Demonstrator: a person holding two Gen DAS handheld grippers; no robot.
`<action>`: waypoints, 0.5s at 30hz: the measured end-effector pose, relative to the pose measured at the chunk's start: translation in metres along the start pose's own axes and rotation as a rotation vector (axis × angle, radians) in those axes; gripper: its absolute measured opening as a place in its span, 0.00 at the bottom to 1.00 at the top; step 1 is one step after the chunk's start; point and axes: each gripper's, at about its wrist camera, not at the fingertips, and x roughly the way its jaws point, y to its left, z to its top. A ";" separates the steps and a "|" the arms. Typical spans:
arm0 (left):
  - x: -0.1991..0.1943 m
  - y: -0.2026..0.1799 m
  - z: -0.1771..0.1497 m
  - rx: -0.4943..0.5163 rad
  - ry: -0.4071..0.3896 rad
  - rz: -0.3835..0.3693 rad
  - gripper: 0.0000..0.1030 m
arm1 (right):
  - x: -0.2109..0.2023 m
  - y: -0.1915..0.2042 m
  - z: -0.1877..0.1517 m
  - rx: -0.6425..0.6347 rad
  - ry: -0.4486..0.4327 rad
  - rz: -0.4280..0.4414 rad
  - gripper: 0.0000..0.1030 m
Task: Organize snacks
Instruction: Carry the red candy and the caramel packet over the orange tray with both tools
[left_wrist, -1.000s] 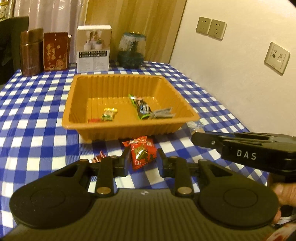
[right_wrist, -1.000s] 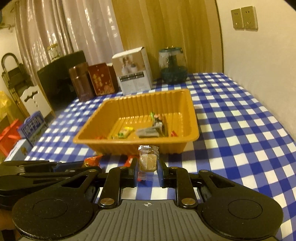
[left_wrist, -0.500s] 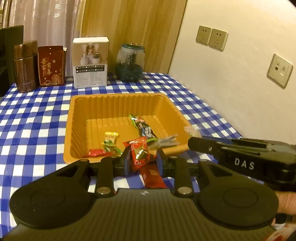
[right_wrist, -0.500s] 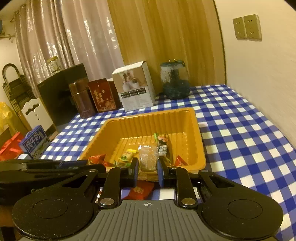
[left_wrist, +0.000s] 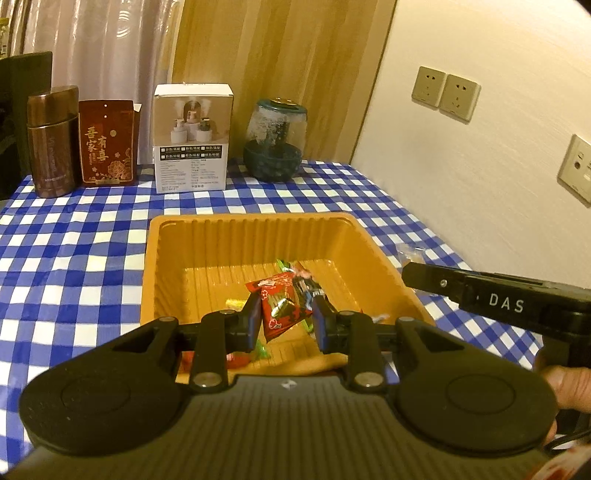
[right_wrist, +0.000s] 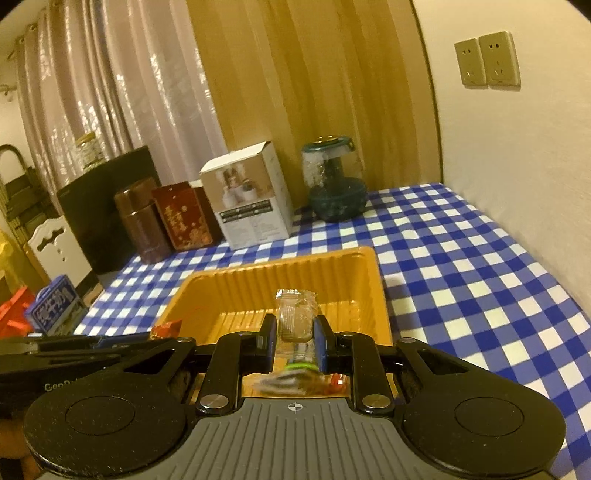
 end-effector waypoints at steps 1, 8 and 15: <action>0.003 0.002 0.003 -0.004 -0.002 -0.001 0.25 | 0.004 -0.001 0.002 0.002 -0.001 0.000 0.21; 0.023 0.022 0.014 -0.051 -0.004 0.013 0.25 | 0.031 -0.006 0.013 0.026 0.011 0.009 0.21; 0.039 0.035 0.020 -0.067 0.001 0.028 0.25 | 0.055 0.000 0.021 0.027 0.026 0.028 0.21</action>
